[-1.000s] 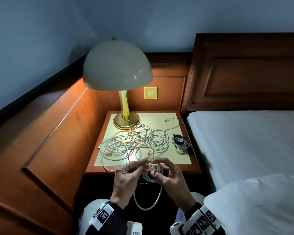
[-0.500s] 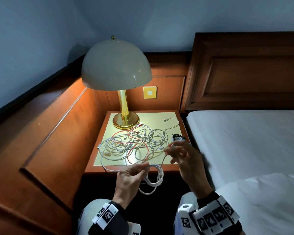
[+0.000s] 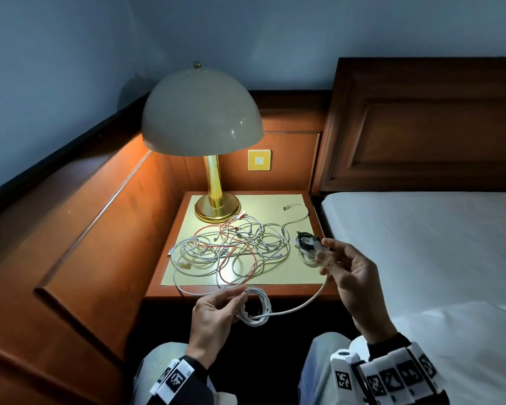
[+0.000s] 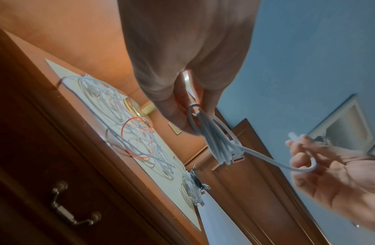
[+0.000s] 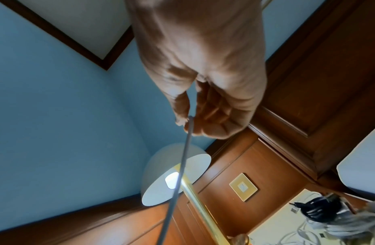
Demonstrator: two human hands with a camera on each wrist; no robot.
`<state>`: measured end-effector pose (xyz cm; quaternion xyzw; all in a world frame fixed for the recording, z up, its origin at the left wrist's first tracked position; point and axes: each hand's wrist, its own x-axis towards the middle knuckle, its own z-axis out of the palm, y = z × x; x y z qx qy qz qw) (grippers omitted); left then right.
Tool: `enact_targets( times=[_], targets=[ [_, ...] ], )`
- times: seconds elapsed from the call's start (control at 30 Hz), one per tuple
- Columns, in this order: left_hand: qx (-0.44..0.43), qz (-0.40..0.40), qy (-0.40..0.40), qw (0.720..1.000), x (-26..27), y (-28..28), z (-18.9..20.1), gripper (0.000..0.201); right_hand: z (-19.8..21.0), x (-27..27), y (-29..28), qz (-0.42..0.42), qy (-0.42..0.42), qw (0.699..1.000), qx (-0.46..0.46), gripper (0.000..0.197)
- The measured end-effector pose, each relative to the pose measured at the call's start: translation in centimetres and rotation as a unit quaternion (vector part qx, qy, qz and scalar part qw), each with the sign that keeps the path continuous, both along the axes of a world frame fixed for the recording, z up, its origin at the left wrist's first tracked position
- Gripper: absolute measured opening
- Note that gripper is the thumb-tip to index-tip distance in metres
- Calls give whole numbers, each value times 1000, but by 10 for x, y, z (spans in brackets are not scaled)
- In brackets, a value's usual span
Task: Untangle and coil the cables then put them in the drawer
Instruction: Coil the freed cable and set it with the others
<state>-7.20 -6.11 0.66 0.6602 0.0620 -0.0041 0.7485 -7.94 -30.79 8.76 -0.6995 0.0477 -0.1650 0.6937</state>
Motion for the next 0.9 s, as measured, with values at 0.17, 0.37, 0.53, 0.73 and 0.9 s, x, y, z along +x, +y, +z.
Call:
enact_targets(
  times=[0.17, 0.37, 0.53, 0.73, 0.9],
  targets=[
    [2, -9, -36, 999, 1, -2, 11, 25, -29, 3, 19, 85, 74, 994, 0, 26],
    [26, -34, -62, 997, 1, -6, 22, 20, -25, 8, 43, 145, 187, 971, -27, 19],
    [-15, -27, -47, 998, 2, -7, 30, 22, -27, 14, 47, 256, 166, 952, -10, 24],
    [-77, -10, -21, 997, 8, 6, 33, 28, -46, 9, 45, 311, 144, 937, 69, 22],
    [-69, -38, -24, 997, 6, 6, 33, 22, -45, 10, 50, 279, 125, 944, 127, 39]
  ],
)
